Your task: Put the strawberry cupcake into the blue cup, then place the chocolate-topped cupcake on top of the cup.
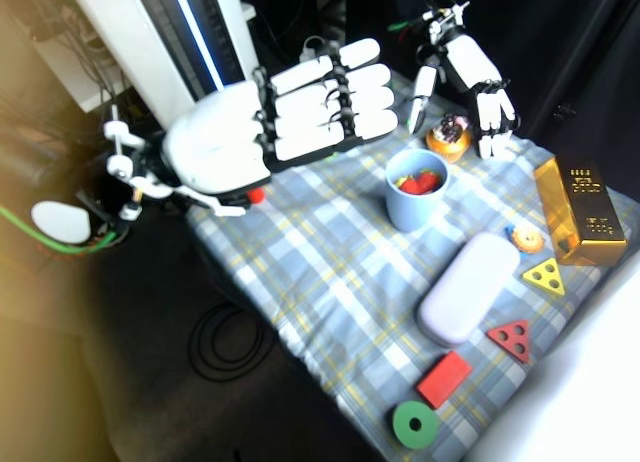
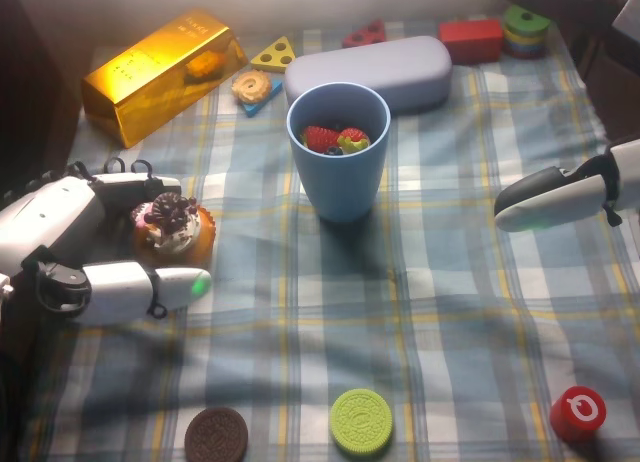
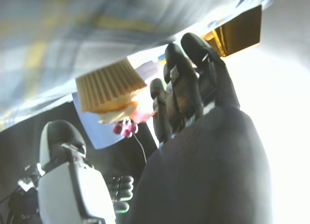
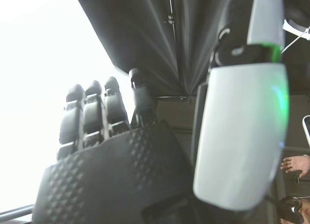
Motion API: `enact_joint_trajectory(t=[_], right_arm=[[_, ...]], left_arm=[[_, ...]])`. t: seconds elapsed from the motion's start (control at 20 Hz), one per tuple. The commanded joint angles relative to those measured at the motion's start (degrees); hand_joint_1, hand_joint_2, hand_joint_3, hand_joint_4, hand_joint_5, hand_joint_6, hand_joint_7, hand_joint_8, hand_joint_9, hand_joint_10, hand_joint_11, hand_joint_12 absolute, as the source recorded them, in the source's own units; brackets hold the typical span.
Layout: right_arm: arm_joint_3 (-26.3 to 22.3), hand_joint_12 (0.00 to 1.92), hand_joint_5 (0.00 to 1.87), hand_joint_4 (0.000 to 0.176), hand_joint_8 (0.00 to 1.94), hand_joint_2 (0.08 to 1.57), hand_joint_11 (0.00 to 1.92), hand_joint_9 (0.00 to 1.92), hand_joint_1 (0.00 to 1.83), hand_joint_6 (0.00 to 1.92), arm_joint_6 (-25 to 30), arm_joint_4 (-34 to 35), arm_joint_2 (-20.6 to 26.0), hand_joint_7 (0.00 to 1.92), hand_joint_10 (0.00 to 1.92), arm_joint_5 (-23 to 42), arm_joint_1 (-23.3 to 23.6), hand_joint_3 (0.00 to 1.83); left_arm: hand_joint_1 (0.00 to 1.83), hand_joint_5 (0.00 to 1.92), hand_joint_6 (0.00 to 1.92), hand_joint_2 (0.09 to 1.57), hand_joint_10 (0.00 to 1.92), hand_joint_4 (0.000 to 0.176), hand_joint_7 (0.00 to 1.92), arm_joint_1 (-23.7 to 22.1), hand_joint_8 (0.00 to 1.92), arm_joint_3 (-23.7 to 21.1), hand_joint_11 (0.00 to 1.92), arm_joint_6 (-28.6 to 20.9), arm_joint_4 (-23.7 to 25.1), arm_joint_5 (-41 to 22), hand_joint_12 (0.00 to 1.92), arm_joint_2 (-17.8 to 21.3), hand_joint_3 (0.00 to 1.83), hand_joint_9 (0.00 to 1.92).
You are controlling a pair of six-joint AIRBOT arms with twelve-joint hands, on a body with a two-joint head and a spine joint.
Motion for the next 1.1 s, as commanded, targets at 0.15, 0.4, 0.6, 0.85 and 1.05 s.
enact_joint_trajectory(t=[0.15,0.4,0.6,0.85,1.05], right_arm=[[0.2,0.06,0.0,0.085,0.0,0.77,0.0,0.0,0.53,0.0,0.2,2.3,0.0,0.0,0.0,6.7,0.3,0.0],[0.2,0.07,0.0,0.085,0.0,0.77,0.0,0.0,0.53,0.0,0.2,2.4,-0.1,0.0,0.0,6.6,0.2,0.0],[0.2,0.07,0.0,0.085,0.0,0.77,0.0,0.0,0.53,0.0,0.2,2.5,-0.1,0.0,0.0,6.6,0.1,0.0],[0.2,0.08,0.0,0.085,0.0,0.77,0.0,0.0,0.53,0.0,0.2,2.7,-0.1,0.0,0.0,6.6,0.0,0.0],[0.3,0.08,0.0,0.085,0.0,0.77,0.0,0.0,0.53,0.0,0.2,2.8,-0.1,0.0,0.0,6.6,-0.1,0.0]], left_arm=[[0.8,0.81,0.01,0.95,0.0,0.076,0.41,-0.4,0.0,0.3,0.23,-0.3,1.6,-6.0,0.7,-0.3,0.01,0.49],[0.83,0.86,0.0,1.0,0.0,0.099,0.42,-1.0,0.0,0.0,0.2,-0.3,2.5,-6.4,0.66,0.0,0.01,0.46],[0.76,0.87,0.0,1.04,0.0,0.073,0.4,-1.9,0.0,-0.9,0.05,-0.3,3.7,-6.8,0.76,1.3,0.0,0.38],[0.82,0.84,0.0,1.03,0.0,0.05,0.38,-2.7,0.0,-2.2,0.0,-0.3,5.2,-8.2,0.77,3.5,0.0,0.36],[0.83,0.87,0.0,1.01,0.0,0.035,0.42,-2.7,0.0,-2.5,0.02,-0.3,5.2,-8.9,0.94,4.7,0.0,0.39]])
